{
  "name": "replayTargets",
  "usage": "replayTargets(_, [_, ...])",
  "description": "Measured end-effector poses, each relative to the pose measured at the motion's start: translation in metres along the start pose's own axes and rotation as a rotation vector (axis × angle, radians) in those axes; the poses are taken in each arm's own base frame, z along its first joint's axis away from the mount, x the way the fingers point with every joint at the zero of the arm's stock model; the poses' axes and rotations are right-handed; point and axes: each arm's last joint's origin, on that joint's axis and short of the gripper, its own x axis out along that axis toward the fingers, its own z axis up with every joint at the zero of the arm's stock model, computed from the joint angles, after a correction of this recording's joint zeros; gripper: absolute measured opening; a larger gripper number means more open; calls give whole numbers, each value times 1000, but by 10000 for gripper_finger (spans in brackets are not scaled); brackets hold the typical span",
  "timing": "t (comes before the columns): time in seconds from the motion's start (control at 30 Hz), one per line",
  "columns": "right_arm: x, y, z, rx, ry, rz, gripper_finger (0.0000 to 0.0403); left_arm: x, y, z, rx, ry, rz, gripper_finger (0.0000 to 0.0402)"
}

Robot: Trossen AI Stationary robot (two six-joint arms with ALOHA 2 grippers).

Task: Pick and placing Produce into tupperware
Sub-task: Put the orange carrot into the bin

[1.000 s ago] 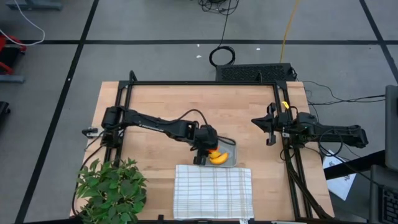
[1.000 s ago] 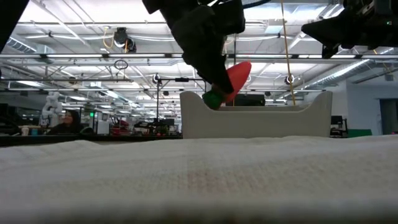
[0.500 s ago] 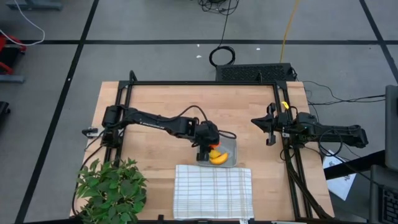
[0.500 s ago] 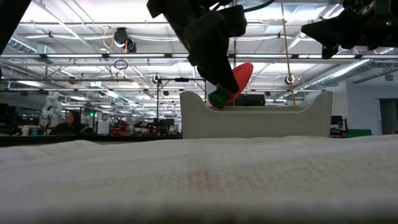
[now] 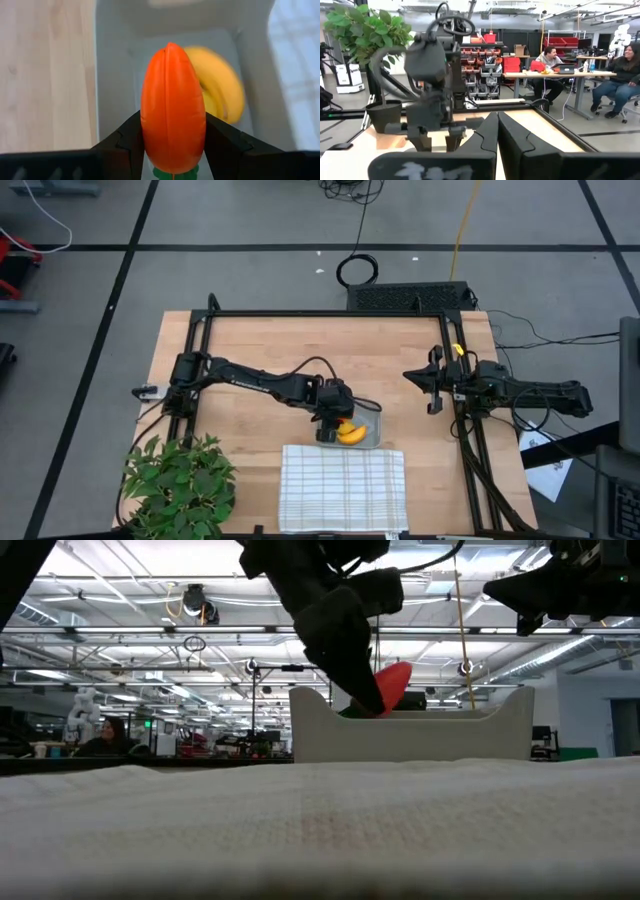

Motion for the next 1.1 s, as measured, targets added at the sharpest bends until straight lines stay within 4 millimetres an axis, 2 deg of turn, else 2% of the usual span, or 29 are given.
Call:
replayTargets(0.37, [1, 0, -1, 0, 8, 0, 0, 1, 1, -1, -27, 2, 3, 159])
replayTargets(0.67, [1, 0, -1, 0, 9, -1, 0, 14, 0, -7, -33, 52, 22, 159])
replayTargets(1.1, [1, 0, -1, 0, 10, -1, 0, 15, 0, -8, -76, 55, 24, 159])
